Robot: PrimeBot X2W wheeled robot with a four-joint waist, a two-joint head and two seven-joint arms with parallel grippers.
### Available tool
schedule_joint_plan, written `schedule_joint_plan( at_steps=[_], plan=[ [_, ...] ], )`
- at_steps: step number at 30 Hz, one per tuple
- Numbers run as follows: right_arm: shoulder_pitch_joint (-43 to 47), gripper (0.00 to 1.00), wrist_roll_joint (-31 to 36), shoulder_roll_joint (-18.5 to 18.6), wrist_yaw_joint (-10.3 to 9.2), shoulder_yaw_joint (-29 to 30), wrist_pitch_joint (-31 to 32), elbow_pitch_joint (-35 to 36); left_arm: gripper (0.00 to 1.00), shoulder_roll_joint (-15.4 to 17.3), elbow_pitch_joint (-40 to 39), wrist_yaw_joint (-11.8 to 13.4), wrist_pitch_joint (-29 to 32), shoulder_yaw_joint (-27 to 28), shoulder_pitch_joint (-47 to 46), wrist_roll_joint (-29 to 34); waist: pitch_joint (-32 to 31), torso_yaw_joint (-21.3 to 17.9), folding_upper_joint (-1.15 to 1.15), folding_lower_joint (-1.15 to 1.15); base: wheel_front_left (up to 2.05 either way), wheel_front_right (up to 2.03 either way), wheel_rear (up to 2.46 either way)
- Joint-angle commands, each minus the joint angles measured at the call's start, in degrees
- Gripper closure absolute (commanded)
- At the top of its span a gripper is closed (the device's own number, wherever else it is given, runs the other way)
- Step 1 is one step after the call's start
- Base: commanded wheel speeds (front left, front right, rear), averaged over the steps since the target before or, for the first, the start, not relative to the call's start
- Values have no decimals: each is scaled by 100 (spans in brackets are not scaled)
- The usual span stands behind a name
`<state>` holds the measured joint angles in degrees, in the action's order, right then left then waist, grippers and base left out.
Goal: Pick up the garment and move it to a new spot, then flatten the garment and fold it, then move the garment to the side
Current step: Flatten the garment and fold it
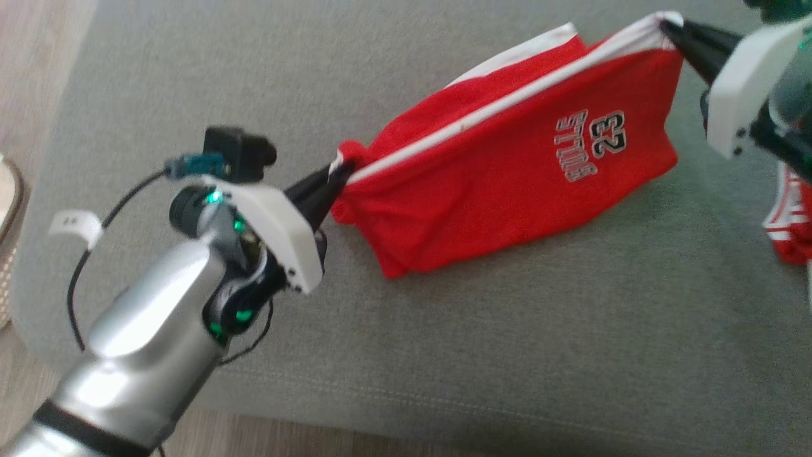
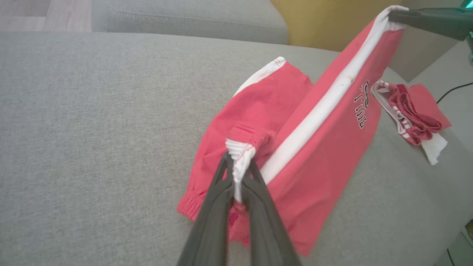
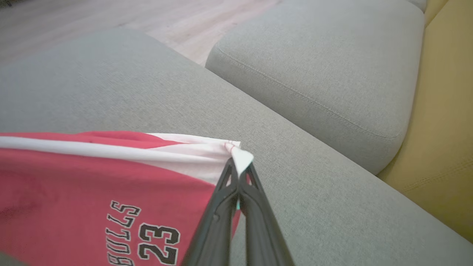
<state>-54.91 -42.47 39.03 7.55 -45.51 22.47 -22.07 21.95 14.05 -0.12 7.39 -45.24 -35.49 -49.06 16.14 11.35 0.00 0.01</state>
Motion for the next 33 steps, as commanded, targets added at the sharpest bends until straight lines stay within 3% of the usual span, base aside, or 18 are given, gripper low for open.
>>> schedule_joint_plan(
  at_steps=[1, 13, 14, 15, 16, 22, 33],
  plan=[
    [-158, 100, 69, 30, -6, 11, 19, 41, 100, 134, -43, -37, -68, 303, -335, 43, 320, 232, 0, -1, 0, 0, 0],
    [-1222, 100, 113, -417, -6, -980, -284, -1204, 100, -536, 1775, -413, -587, 209, -1288, 250, 859, 432, 0, -1, 0, 0, 0],
    [-1274, 64, 103, -433, -6, -1051, -326, -1290, 76, -584, 1895, -436, -634, 198, -1336, 259, 886, 437, 0, -1, 0, 0, 0],
    [-1321, 0, 85, -449, -6, -1097, -368, -1390, 6, -623, 2008, -450, -692, 179, -1387, 291, 911, 442, 0, -1, 0, 0, 0],
    [-1360, 0, 71, -471, -6, -1146, -431, -1478, 0, -670, 2111, -463, -756, 168, -1430, 309, 926, 448, 0, -1, 0, 0, 0],
    [-1358, 0, -146, -650, -6, -1411, -946, -2030, 0, -903, 2723, -547, -1160, 196, -1509, 254, 765, 395, 0, -1, 0, 0, 0],
    [-1100, 0, -402, -734, -6, -1523, -2040, -2667, 0, -899, 3133, -553, -1674, 444, -1402, 33, 42, 150, 0, -1, 0, 0, 0]
  ],
)
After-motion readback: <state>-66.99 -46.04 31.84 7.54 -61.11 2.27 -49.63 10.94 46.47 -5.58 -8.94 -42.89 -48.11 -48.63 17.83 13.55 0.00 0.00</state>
